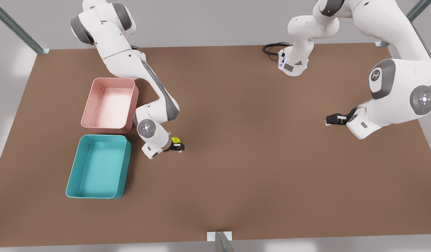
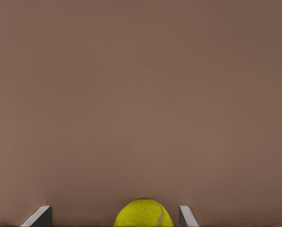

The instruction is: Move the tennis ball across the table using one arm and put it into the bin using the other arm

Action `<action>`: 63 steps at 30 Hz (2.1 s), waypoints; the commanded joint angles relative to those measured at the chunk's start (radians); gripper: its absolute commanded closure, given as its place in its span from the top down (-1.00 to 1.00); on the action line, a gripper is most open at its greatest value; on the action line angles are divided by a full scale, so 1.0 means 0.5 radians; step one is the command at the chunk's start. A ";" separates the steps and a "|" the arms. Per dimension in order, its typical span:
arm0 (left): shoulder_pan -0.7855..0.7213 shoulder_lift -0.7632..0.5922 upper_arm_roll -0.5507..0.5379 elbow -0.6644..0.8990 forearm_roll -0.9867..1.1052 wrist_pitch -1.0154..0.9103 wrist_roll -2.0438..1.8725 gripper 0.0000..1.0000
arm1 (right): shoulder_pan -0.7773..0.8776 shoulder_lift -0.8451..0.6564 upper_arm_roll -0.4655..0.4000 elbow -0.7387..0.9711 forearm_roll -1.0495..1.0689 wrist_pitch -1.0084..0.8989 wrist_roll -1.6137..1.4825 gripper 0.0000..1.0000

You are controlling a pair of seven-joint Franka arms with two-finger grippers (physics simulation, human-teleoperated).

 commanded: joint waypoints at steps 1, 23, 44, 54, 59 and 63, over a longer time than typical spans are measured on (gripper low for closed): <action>0.000 -0.002 0.000 0.003 -0.002 -0.011 -0.372 1.00 | 0.015 -0.044 0.000 -0.127 0.009 0.284 0.300 1.00; 0.000 0.034 0.000 0.000 -0.008 -0.051 -0.357 1.00 | 0.132 0.075 0.000 -0.458 0.003 0.646 0.263 1.00; 0.015 0.034 0.000 0.003 -0.008 -0.051 -0.351 1.00 | -0.233 -0.051 -0.019 0.008 -0.027 0.162 -0.461 0.03; 0.025 0.047 0.000 0.000 -0.008 -0.054 -0.351 1.00 | -1.003 -0.032 -0.255 0.103 -0.202 -0.440 -1.501 0.03; 0.025 0.047 0.000 0.003 -0.011 -0.054 -0.351 1.00 | -0.982 0.014 -0.252 0.079 -0.202 -0.462 -1.489 1.00; 0.025 0.047 0.000 0.003 -0.011 -0.054 -0.351 1.00 | -0.982 0.011 -0.246 0.124 -0.190 -0.462 -1.498 1.00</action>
